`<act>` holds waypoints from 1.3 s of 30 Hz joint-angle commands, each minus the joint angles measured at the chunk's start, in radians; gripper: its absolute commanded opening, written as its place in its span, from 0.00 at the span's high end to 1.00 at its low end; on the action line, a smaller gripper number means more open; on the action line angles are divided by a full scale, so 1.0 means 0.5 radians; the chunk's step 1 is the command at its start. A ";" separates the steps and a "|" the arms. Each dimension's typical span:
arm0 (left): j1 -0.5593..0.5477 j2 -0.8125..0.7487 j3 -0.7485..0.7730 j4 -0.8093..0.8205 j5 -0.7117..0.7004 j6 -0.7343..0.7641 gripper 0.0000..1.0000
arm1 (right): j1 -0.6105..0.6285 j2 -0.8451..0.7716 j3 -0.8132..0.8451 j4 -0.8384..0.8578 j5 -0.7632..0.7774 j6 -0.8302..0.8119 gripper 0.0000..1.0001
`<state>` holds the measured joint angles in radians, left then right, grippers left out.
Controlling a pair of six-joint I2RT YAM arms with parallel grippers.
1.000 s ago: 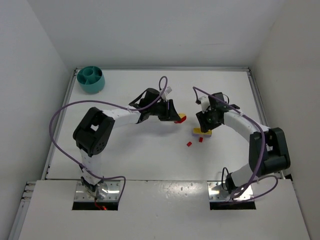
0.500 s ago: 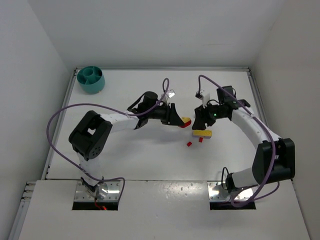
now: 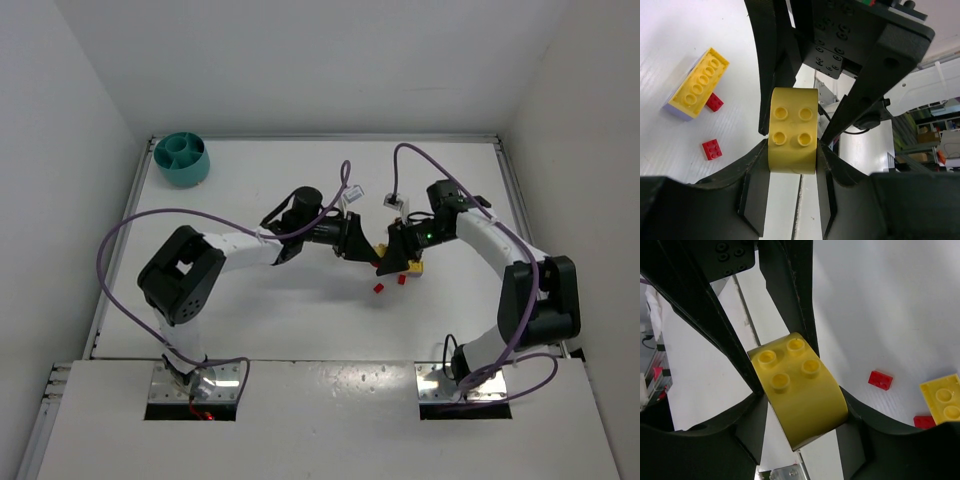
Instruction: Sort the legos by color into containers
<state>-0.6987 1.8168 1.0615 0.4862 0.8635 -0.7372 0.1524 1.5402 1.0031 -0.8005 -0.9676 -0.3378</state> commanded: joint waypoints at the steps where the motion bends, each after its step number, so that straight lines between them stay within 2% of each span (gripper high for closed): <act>1: -0.023 -0.115 -0.040 0.178 0.062 0.029 1.00 | 0.002 -0.101 0.037 0.076 -0.191 -0.067 0.50; 8: -0.023 -0.154 -0.128 0.203 0.062 0.029 1.00 | -0.016 -0.138 0.055 0.076 -0.209 -0.067 0.64; 14: -0.005 -0.210 -0.193 0.203 0.062 0.069 1.00 | -0.035 -0.157 0.077 0.003 -0.249 -0.149 0.82; 15: -0.005 -0.210 -0.211 0.145 0.037 0.094 0.91 | -0.035 -0.138 0.116 -0.064 -0.249 -0.210 0.86; 18: 0.014 -0.228 -0.212 0.105 -0.039 0.112 0.69 | -0.035 -0.138 0.138 -0.138 -0.249 -0.287 0.91; 19: 0.014 -0.228 -0.212 0.104 -0.064 0.112 0.59 | -0.035 -0.138 0.138 -0.157 -0.228 -0.312 0.93; 20: 0.032 -0.249 -0.212 0.080 -0.088 0.091 0.45 | -0.035 -0.138 0.138 -0.184 -0.228 -0.331 0.93; 21: 0.050 -0.250 -0.212 0.080 -0.107 0.091 0.43 | -0.035 -0.163 0.111 -0.184 -0.206 -0.358 0.95; 36: 0.069 -0.250 -0.212 0.245 -0.089 -0.069 0.42 | 0.002 -0.163 0.009 -0.246 -0.188 -0.429 1.00; 39: 0.069 -0.231 -0.193 0.267 -0.070 -0.093 0.47 | 0.002 -0.145 0.009 -0.246 -0.188 -0.429 1.00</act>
<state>-0.6781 1.7264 0.9630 0.5472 0.8333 -0.7666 0.1463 1.4837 1.0080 -0.9176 -1.0218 -0.5087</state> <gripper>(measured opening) 0.544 0.376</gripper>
